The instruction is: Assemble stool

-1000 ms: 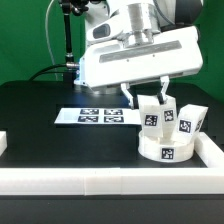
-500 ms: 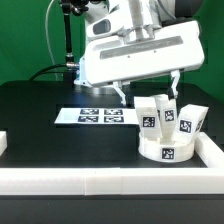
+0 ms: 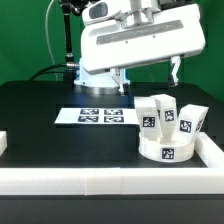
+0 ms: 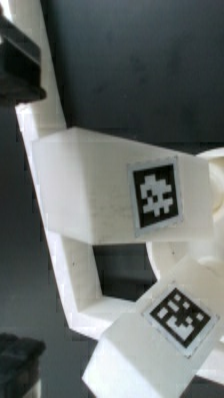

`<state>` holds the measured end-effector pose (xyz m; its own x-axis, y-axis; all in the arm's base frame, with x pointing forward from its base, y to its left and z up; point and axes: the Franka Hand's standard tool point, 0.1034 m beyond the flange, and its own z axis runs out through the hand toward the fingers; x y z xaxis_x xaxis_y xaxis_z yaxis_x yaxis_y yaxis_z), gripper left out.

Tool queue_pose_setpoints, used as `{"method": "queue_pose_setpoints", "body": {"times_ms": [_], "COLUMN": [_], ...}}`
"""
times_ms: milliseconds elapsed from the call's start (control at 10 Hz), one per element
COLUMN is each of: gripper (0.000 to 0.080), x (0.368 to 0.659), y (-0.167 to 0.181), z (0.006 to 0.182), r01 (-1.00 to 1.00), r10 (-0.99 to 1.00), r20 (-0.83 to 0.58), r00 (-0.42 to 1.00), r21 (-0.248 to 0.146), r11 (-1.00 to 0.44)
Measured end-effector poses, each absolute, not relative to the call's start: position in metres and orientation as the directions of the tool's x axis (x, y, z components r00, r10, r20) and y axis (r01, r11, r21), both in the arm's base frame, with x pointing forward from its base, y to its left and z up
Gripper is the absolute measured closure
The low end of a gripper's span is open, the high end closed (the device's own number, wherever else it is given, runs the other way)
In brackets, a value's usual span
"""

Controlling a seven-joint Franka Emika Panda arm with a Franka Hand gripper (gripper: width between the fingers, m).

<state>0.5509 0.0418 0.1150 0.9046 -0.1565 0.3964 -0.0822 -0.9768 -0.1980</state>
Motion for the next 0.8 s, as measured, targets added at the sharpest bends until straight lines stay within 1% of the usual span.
{"method": "queue_pose_setpoints", "body": {"times_ms": [300, 400, 500, 600, 700, 800], "gripper": [0.015, 0.015, 0.015, 0.015, 0.015, 0.015], "x": [0.5498, 0.5474, 0.5478, 0.5508, 0.5494, 0.5508], "y": [0.0437, 0.045, 0.0472, 0.0466, 0.0468, 0.0472], "z": [0.1132, 0.1105, 0.1122, 0.1148, 0.1162, 0.1181], "r01": [-0.076, -0.071, -0.067, -0.058, -0.041, -0.054], "r10": [-0.149, -0.139, -0.124, -0.105, -0.071, -0.067], "r20": [0.37, 0.321, 0.232, 0.181, 0.103, 0.036], "r00": [0.917, 0.937, 0.965, 0.978, 0.992, 0.997], "r21": [-0.204, -0.214, -0.239, -0.251, -0.266, -0.288], "r11": [-0.976, -0.974, -0.969, -0.966, -0.963, -0.956]}}
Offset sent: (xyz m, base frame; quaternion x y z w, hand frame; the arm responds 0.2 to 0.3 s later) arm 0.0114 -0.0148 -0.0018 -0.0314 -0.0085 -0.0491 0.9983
